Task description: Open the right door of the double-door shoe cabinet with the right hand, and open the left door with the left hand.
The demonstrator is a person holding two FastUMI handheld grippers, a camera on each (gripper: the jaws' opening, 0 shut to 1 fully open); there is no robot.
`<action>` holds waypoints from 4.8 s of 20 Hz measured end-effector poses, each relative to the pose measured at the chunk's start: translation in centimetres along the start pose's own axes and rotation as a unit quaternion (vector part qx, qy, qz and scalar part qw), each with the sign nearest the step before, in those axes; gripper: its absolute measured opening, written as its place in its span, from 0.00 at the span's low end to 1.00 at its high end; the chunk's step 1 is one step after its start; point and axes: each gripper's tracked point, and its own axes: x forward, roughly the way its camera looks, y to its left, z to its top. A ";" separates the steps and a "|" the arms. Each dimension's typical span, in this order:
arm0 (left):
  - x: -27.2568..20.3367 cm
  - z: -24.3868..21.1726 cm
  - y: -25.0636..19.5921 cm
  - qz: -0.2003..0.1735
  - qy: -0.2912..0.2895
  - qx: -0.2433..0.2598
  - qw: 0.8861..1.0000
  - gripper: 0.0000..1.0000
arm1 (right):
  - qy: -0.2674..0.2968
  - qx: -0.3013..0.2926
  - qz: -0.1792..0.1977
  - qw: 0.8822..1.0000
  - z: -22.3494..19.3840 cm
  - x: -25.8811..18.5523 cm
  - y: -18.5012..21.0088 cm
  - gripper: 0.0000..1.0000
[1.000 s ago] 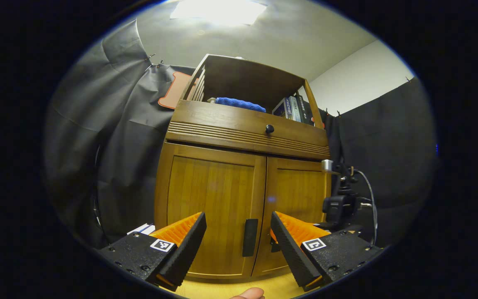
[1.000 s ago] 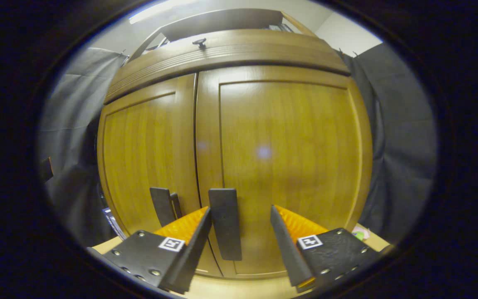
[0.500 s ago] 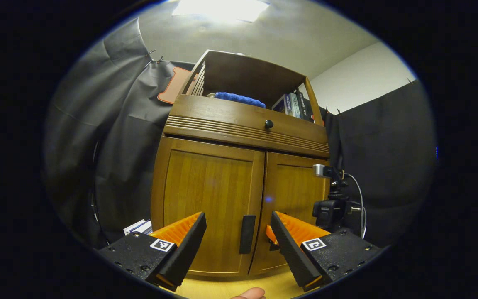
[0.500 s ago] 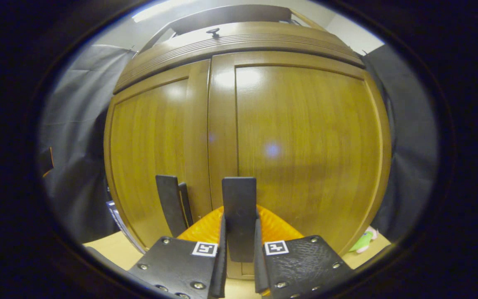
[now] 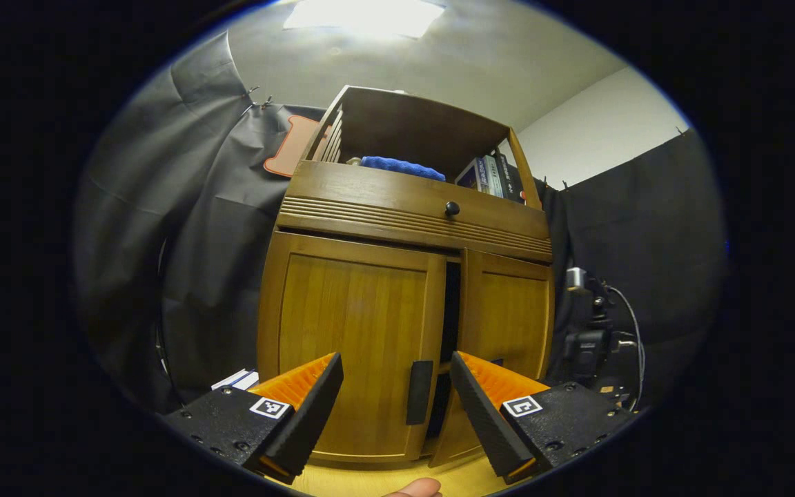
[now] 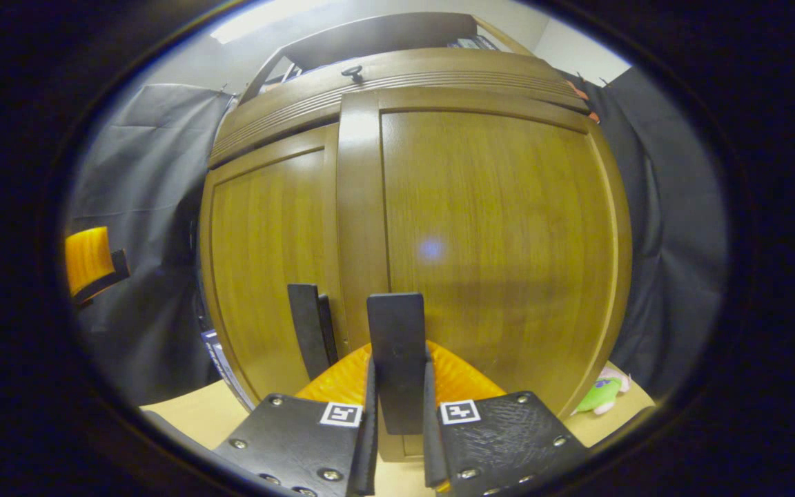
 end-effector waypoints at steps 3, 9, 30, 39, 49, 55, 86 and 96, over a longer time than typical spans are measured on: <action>0.3 -0.5 0.7 0.007 0.011 -0.005 1.000 0.96 | 0.005 0.000 0.006 1.000 -0.1 -1.5 -0.2 0.27; 1.2 -1.2 1.9 0.017 0.026 -0.004 1.000 0.96 | 0.013 -0.002 0.016 1.000 0.0 -4.6 -1.1 0.27; 1.1 -2.6 1.1 -0.017 0.052 0.004 0.999 0.95 | 0.024 -0.009 -0.030 0.999 0.7 -13.9 -7.1 0.26; 1.3 -3.5 0.7 -0.022 0.063 0.008 0.998 0.95 | 0.015 -0.043 -0.118 0.992 1.3 -17.4 -11.4 0.26; 1.8 -4.4 0.1 -0.025 0.071 0.012 0.997 0.94 | -0.039 0.005 -0.176 0.984 3.5 -20.5 -20.2 0.01; 2.0 -5.0 -0.1 -0.020 0.073 0.018 0.997 0.94 | -0.034 -0.003 -0.125 0.992 3.6 -20.9 -22.7 0.01; 13.6 -13.8 -3.5 -0.030 0.076 0.053 0.995 0.64 | -0.084 0.000 -0.132 0.988 -0.3 -32.3 -15.5 0.95; 12.6 -13.6 -3.2 -0.054 0.088 0.047 0.994 0.31 | -0.110 0.007 -0.129 0.986 2.9 -33.6 -13.0 0.94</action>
